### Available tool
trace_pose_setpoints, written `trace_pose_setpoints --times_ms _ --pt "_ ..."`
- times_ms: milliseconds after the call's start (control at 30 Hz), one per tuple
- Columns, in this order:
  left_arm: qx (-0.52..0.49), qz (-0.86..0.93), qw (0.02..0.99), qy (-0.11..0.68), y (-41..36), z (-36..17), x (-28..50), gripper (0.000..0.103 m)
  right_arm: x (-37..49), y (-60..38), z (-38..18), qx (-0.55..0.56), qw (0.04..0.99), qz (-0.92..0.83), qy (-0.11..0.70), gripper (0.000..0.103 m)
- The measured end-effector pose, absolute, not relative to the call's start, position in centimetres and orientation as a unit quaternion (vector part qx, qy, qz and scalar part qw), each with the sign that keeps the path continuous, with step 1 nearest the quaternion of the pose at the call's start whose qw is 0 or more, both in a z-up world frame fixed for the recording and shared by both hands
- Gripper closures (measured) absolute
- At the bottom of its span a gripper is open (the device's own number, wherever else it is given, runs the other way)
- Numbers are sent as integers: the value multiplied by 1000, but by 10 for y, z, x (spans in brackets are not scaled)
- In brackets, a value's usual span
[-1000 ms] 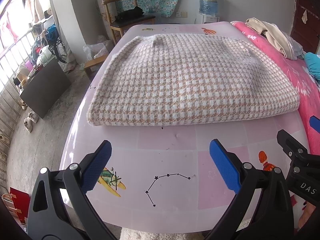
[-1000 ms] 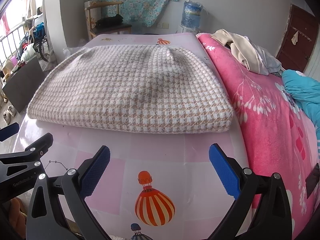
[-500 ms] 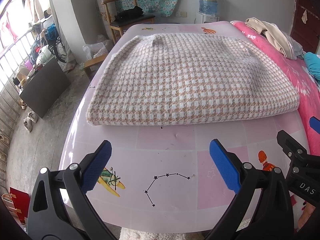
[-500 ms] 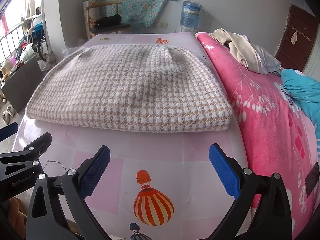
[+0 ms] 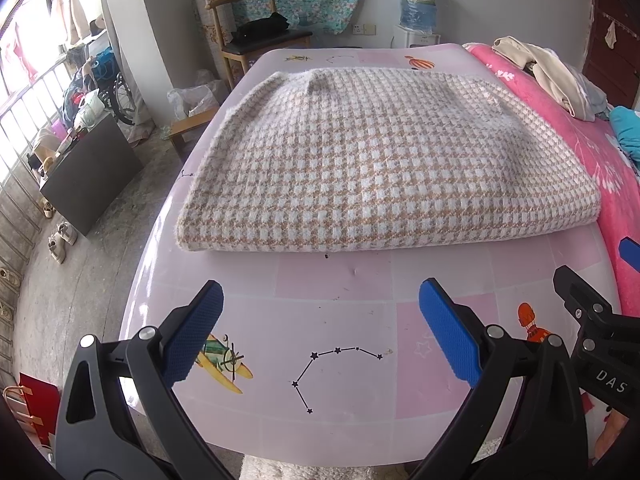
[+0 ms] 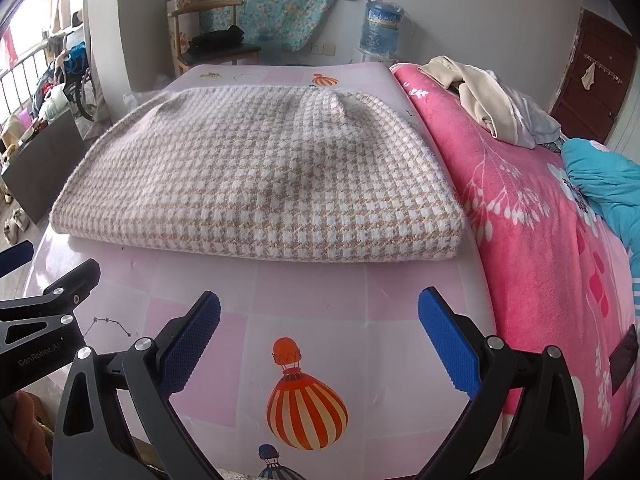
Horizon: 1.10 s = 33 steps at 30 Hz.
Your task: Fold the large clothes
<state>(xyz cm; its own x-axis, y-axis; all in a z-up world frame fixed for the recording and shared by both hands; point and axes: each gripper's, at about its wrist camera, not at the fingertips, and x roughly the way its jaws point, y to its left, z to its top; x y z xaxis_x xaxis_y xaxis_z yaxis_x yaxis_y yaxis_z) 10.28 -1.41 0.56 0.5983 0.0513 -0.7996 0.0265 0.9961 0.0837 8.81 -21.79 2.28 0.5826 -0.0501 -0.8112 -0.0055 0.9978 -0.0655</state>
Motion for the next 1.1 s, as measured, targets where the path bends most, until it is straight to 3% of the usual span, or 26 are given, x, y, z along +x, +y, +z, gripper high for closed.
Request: trace_pose_setpoints --times_ms 1100 --pt "43 7 893 448 -14 6 102 8 87 -219 21 -32 889 -15 457 6"
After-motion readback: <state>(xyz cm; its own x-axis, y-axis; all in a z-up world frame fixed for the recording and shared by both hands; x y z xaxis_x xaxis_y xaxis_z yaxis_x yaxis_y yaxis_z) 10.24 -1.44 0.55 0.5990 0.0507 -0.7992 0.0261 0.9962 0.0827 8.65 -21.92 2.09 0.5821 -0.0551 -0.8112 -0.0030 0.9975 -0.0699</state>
